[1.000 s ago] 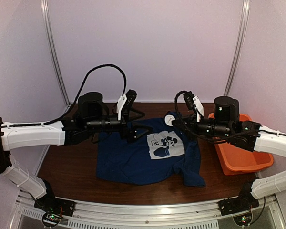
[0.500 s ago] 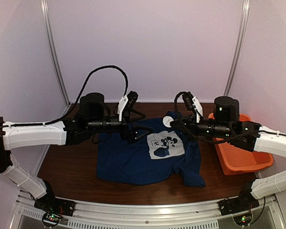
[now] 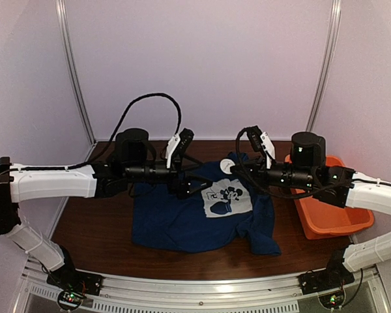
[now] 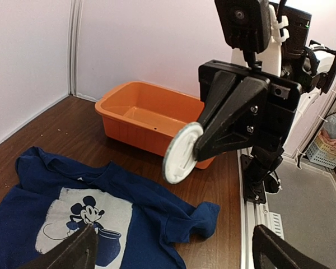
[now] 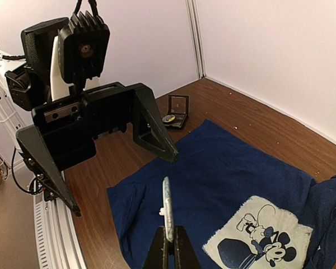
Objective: Pin the brooch onto the clothing
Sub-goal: Open the brooch.
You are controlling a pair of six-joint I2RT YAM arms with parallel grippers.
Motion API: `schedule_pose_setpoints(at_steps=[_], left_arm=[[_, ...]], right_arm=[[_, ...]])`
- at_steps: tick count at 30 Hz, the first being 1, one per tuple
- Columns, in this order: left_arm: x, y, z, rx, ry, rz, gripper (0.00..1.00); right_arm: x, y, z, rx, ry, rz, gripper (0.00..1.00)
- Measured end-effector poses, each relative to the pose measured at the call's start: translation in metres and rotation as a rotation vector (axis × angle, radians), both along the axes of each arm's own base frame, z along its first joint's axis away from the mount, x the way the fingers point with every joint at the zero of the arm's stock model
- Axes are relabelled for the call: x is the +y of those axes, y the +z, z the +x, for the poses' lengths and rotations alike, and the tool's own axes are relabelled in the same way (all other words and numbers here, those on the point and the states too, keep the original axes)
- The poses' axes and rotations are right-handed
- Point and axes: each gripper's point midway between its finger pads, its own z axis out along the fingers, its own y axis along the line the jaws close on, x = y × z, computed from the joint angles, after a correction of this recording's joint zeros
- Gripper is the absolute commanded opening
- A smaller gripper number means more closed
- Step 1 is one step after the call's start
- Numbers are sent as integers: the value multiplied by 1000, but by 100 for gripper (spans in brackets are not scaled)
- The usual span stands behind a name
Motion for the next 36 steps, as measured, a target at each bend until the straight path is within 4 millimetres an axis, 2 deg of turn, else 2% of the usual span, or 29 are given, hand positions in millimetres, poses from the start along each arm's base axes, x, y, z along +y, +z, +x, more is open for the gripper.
schedule_pose_setpoints(at_steps=[8,19,26,30,36], left_arm=[[-4,-5,-5,45,-34,-4,98],[-7,1,-12,71,-82,-33,98],[-8,5,-12,79,-78,-52,98],[-8,8,-11,80,-76,-64,95],[-6,11,-6,91,-64,-80,86]], right_arm=[[7,5,-1,-32,-2,15,0],[11,11,0,-71,-19,43,0],[18,-3,-12,-73,15,50,0],[19,-6,-18,-81,33,64,0],[16,0,-25,-111,51,109,0]])
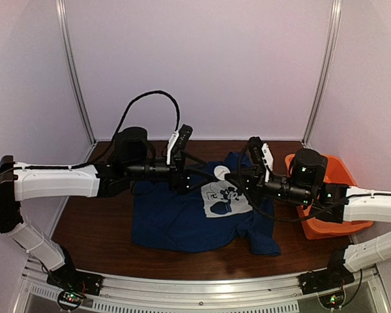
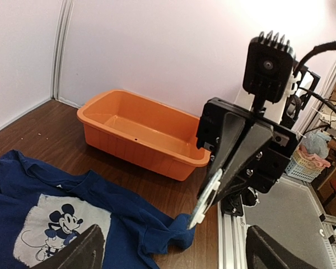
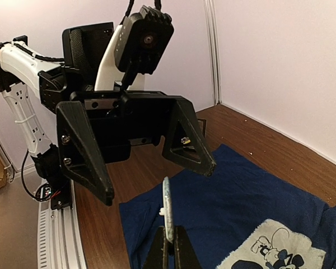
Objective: Pin the brooch onto the clothing
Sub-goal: Open the brooch.
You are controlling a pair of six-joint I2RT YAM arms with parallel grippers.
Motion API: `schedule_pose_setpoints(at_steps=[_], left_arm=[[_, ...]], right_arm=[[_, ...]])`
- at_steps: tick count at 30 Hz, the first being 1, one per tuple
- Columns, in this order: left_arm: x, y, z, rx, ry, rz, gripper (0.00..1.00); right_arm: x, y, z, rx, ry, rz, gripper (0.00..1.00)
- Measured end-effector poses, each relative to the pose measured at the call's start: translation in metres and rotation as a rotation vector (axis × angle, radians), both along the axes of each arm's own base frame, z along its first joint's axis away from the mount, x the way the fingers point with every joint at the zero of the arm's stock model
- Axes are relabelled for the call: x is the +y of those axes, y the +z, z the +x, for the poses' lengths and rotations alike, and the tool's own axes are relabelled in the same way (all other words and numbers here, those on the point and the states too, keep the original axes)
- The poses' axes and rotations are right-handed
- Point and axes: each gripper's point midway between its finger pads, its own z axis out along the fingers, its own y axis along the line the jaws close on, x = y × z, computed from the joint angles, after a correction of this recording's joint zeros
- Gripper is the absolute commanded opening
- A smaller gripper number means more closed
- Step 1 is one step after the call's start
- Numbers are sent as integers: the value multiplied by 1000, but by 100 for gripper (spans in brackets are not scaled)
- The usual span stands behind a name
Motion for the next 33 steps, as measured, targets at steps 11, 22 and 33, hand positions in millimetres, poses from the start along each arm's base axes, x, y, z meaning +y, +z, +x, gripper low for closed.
schedule_pose_setpoints(at_steps=[11,22,33], left_arm=[[-5,-1,-3,55,-44,-30,75],[-8,-2,-9,99,-92,-49,60],[-10,3,-13,117,-128,-77,48]], right_arm=[[4,2,-8,-28,27,26,0],[8,6,-14,-76,30,21,0],[7,5,-12,-101,5,6,0]])
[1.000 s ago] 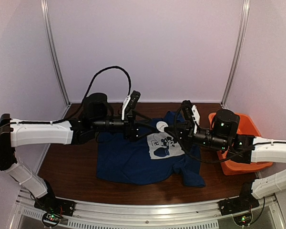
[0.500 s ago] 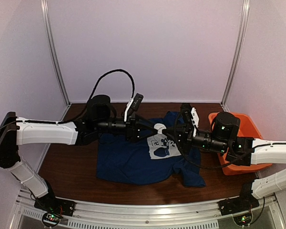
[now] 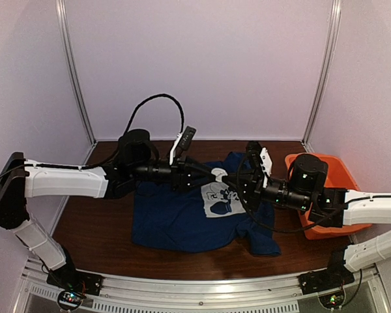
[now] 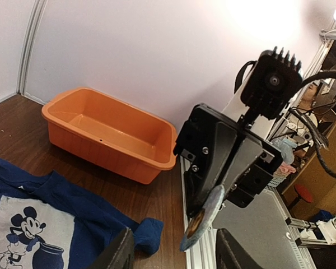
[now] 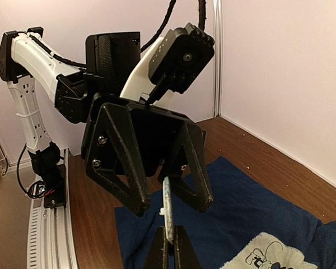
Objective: Pin the brooch onto the clothing
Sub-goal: Open the brooch.
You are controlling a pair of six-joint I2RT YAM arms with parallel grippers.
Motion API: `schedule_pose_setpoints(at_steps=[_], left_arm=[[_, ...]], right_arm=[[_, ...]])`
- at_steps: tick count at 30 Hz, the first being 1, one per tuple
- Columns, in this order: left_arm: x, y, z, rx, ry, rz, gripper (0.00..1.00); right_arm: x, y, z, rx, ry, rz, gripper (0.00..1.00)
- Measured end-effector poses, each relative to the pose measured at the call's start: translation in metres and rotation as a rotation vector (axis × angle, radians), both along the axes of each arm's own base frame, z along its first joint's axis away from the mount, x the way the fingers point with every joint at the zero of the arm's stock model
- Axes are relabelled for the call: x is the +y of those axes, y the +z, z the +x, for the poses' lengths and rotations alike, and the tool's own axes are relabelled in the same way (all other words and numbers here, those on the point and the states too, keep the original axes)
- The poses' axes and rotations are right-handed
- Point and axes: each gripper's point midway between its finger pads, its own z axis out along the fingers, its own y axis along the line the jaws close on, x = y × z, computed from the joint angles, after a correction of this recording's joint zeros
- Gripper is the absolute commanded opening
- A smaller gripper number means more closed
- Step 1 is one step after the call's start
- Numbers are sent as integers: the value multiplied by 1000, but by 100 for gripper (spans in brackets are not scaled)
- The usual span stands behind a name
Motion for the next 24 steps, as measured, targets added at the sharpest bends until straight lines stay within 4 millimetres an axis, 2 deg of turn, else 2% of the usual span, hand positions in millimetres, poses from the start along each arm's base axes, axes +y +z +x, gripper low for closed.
schedule_pose_setpoints(at_steps=[9,24], left_arm=[[1,2,3,23,-8,-16,41],[-1,-4,2,60,-39,-18,38]], right_arm=[[-1,-4,2,-17,-22,-25,0],[-2,-4,5,-53,-61,-45,0]])
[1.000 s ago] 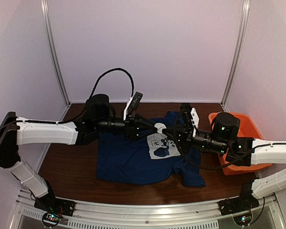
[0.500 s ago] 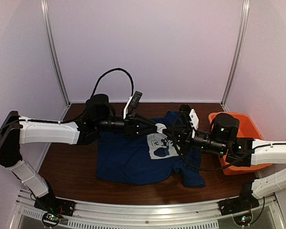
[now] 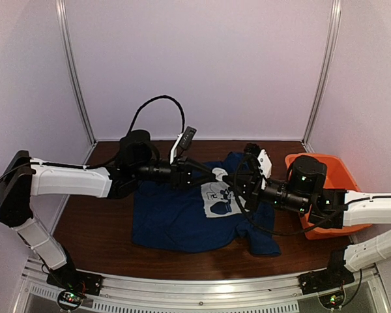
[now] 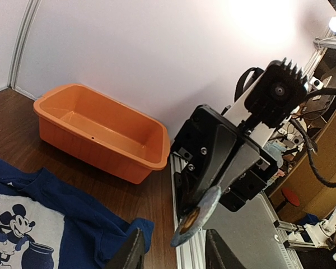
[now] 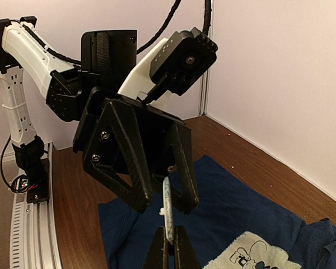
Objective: Pin the brooch onto the clothing
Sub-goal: Open the brooch.
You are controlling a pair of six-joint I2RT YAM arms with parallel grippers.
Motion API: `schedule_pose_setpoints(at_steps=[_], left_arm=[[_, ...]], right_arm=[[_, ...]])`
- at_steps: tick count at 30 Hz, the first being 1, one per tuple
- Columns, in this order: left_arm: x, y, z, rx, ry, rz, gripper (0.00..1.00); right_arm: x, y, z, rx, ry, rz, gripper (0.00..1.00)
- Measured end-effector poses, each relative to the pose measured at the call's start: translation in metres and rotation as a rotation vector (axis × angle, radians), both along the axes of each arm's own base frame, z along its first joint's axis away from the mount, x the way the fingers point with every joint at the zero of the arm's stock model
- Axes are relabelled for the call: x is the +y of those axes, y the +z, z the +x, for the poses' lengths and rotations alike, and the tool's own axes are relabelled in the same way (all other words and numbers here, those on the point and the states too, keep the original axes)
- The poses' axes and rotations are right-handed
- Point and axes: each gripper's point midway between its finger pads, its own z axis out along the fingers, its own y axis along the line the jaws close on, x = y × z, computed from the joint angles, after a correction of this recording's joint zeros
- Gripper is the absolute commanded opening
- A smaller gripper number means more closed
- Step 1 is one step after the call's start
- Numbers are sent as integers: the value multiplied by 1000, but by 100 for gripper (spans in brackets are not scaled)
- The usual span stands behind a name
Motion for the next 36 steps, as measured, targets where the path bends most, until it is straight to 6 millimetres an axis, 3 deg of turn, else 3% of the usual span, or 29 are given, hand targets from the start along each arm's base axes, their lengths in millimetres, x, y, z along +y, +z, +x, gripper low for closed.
schedule_pose_setpoints(at_steps=[15,36], left_arm=[[0,0,-1,10,-7,-3,35],[-1,-1,1,15,0,0,17]], right_arm=[[4,-6,2,1,-4,-12,0],[6,-6,2,4,-10,-7,0]])
